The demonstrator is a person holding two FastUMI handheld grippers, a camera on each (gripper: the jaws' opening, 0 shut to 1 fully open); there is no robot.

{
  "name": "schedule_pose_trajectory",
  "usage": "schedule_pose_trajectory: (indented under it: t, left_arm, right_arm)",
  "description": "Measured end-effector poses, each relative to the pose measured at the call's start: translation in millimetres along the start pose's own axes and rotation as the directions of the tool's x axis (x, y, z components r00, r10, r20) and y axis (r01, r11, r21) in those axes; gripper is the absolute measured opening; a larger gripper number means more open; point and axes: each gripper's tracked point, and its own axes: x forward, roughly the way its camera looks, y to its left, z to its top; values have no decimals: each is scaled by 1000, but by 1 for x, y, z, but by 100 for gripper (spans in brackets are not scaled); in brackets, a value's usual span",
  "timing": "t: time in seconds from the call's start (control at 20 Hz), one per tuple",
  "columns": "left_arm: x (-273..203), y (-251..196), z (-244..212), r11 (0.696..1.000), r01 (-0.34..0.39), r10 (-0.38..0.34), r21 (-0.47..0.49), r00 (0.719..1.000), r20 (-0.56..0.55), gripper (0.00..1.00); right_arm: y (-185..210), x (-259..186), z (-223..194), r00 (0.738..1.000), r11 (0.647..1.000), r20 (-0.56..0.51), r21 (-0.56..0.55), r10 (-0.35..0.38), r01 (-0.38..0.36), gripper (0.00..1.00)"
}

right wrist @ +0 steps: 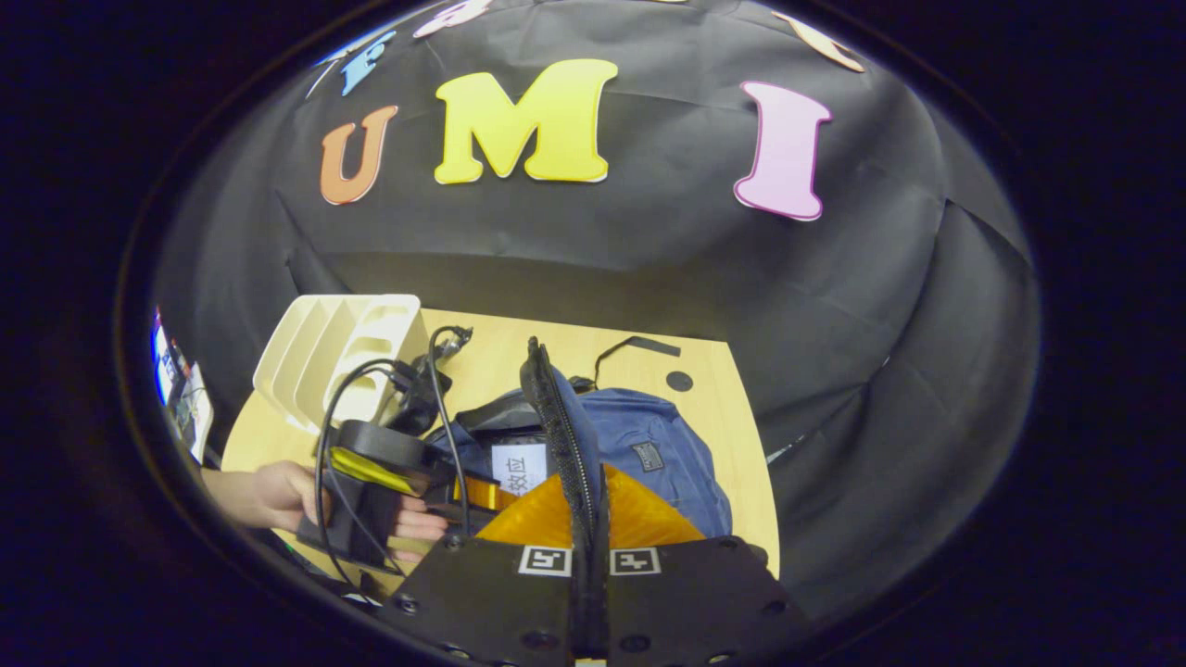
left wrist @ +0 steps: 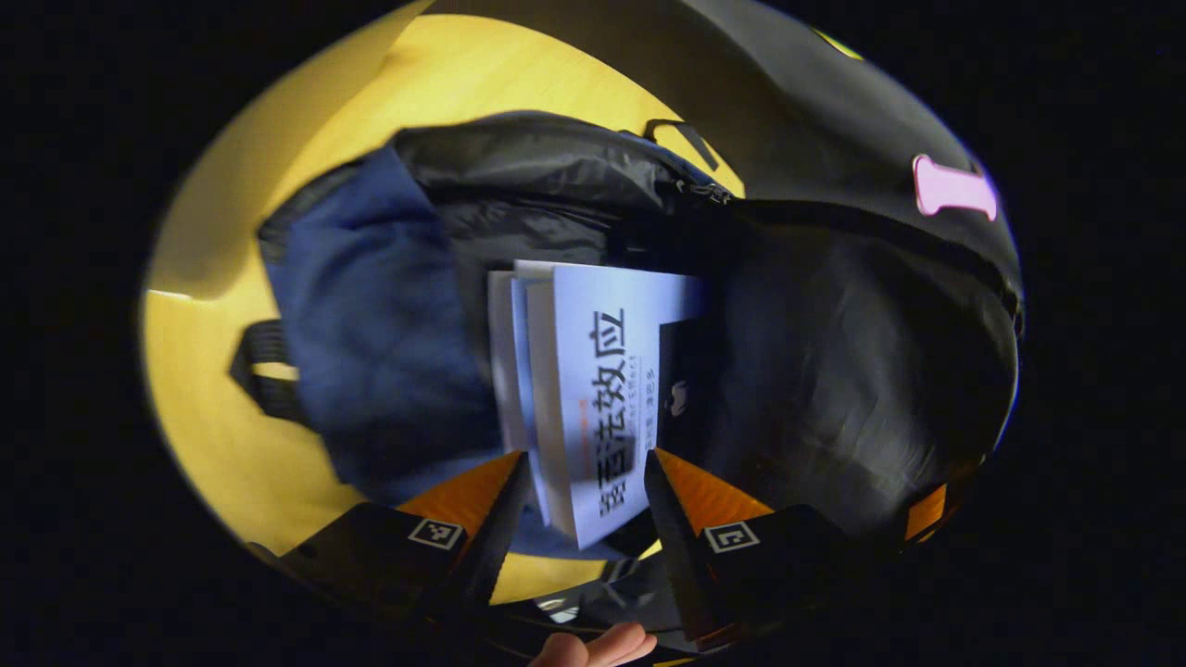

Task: Open the schoolbag, grab two books from the bookshelf and put them into the schoolbag.

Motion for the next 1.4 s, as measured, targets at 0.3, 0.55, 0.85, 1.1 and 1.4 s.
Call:
schedule_pose_trajectory:
  t: [0.3,0.55,0.85,1.1,1.4]
  left_arm:
    - [-85,35,-9,953,-258,247,160,965,90,79]
    - [-153,65,-6,880,-416,357,230,898,259,79]
    - [-228,68,2,867,-434,299,244,846,442,79]
    - [-295,86,14,828,-517,311,215,744,592,79]
    - [-357,94,15,812,-550,274,194,654,705,79]
  right_arm:
    - [17,0,-5,999,999,5,12,40,-40,0]
    - [46,5,-18,997,997,-2,8,80,-80,0]
    - [99,27,-45,989,989,-40,-17,144,-144,0]
    - [144,54,-75,977,978,-74,-28,202,-205,1]
    - [181,96,-116,960,972,-155,47,235,-230,12]
